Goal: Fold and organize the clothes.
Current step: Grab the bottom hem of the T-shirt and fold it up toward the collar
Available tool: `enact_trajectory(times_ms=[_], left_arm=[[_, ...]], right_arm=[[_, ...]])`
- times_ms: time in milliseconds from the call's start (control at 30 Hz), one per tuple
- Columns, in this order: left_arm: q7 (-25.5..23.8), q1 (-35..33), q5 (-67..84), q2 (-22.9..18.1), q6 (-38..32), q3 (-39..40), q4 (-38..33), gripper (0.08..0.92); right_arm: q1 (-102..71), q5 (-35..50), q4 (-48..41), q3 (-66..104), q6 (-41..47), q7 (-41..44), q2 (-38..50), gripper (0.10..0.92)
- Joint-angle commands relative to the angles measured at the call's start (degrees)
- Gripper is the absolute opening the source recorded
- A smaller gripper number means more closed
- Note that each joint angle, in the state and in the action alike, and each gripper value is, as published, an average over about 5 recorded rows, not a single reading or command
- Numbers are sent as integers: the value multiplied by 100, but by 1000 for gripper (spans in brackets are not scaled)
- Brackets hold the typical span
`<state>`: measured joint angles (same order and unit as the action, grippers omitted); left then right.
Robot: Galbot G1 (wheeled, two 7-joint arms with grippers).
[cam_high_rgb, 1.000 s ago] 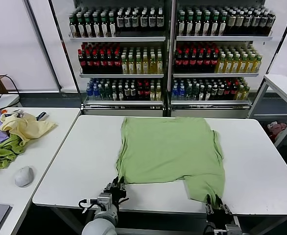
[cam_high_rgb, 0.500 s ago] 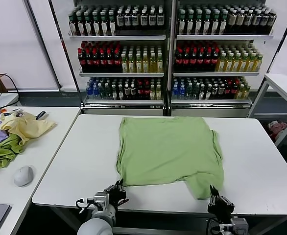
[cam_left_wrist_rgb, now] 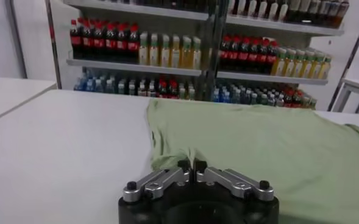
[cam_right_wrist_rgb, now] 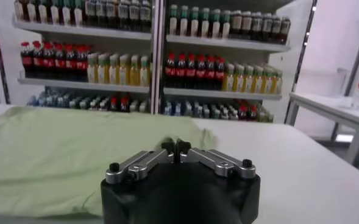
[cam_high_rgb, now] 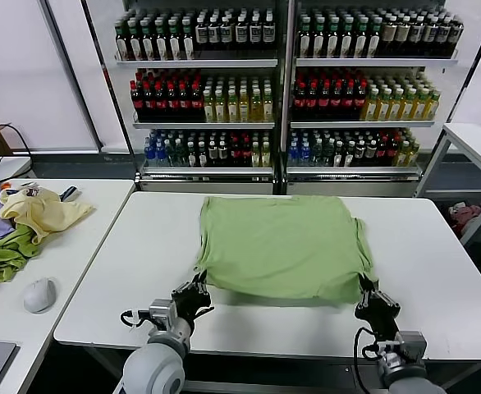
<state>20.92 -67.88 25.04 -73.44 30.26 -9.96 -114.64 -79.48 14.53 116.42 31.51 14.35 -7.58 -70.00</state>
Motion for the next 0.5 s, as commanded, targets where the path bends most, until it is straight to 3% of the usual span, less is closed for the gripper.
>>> enact_trajectory(times_ms=[33, 500], left_arm=[[-7, 652, 11, 31, -29, 31, 587, 101], [-76, 1478, -919, -38, -25, 415, 1845, 101]], right_arm=[[719, 91, -493, -69, -49, 16, 155, 117], [1824, -163, -1938, -505, -115, -7, 102, 117]])
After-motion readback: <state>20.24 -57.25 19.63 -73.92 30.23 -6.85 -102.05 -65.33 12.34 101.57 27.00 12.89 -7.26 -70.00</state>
